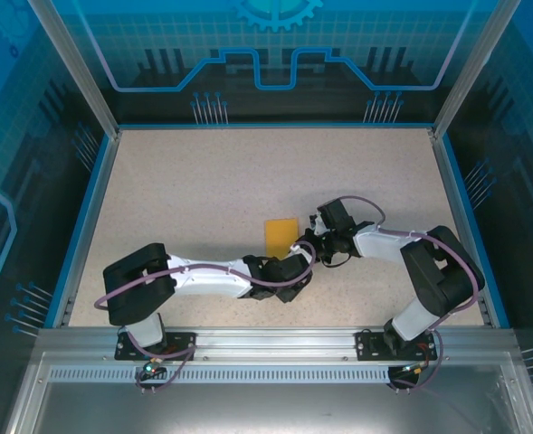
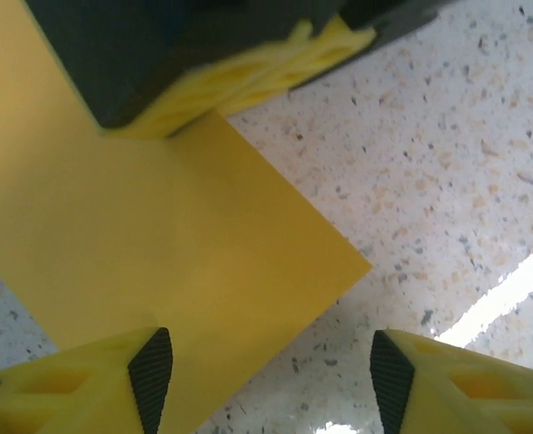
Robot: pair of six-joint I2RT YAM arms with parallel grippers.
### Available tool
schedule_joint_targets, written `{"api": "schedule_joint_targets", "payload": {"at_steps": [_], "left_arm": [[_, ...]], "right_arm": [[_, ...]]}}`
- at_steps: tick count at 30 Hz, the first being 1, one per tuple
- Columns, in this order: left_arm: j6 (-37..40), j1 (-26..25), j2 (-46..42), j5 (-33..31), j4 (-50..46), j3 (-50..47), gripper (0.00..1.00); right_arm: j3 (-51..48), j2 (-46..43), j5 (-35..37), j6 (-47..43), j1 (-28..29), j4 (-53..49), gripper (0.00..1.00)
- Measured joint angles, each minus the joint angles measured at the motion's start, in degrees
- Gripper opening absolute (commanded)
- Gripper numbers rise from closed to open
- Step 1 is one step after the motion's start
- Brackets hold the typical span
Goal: Fold a paper plane with a square sheet of paper (pick it up from the middle)
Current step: Third fold the triangle at the center of the table.
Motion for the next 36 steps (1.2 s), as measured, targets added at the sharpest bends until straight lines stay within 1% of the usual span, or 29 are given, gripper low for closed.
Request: {"api": "schedule_joint_targets", "payload": {"at_steps": [1,5,10,14,16,20,23,25,29,32,36], "left_arm": [[0.11,0.0,0.0,-0.79,0.37,0.02,0.54],[-0.24,0.0,-0.28,-2.27,1.38,-0.07,0.38],[-0.26,0.0,-3.63,-3.15,2.51,-1.97,0.16],[-0.48,0.2,-5.6,-3.3,3.28,-3.04,0.07],[-1.01,0.63,-6.38,-2.97,3.78,-3.74,0.0],[-1.31,2.51,-7.82,-0.79,4.42,-5.27,0.0],[-1.42,4.63,-9.18,2.03,5.16,-6.4,0.0],[-1.44,6.03,-10.12,4.13,5.77,-7.13,0.0],[-1.44,7.96,-11.28,7.74,6.84,-8.17,0.0],[-1.44,8.98,-11.39,10.38,7.43,-8.48,0.0],[-1.44,10.32,-11.39,13.81,8.15,-9.2,0.0]], "right_arm": [[0.0,0.0,0.0,0.0,0.0,0.0,0.13],[0.0,0.2,-0.2,0.0,-0.02,0.0,0.15],[0.0,0.2,-0.33,-0.02,-0.42,0.0,0.17],[0.0,0.2,-0.42,-0.02,-0.66,0.0,0.19],[0.0,0.17,-0.42,-0.02,-0.83,-0.02,0.2],[0.0,-0.35,-0.39,-0.22,-0.87,-0.15,0.25],[0.0,-1.86,-0.33,-0.72,-1.05,-0.9,0.26],[0.0,-3.08,-0.13,-0.92,-1.25,-1.33,0.29],[0.0,-4.55,0.28,-1.55,-1.31,-2.12,0.3],[0.33,-5.07,0.74,-2.01,-1.57,-3.06,0.29],[3.23,-4.72,0.96,-3.56,-1.62,-4.76,0.24]]}}
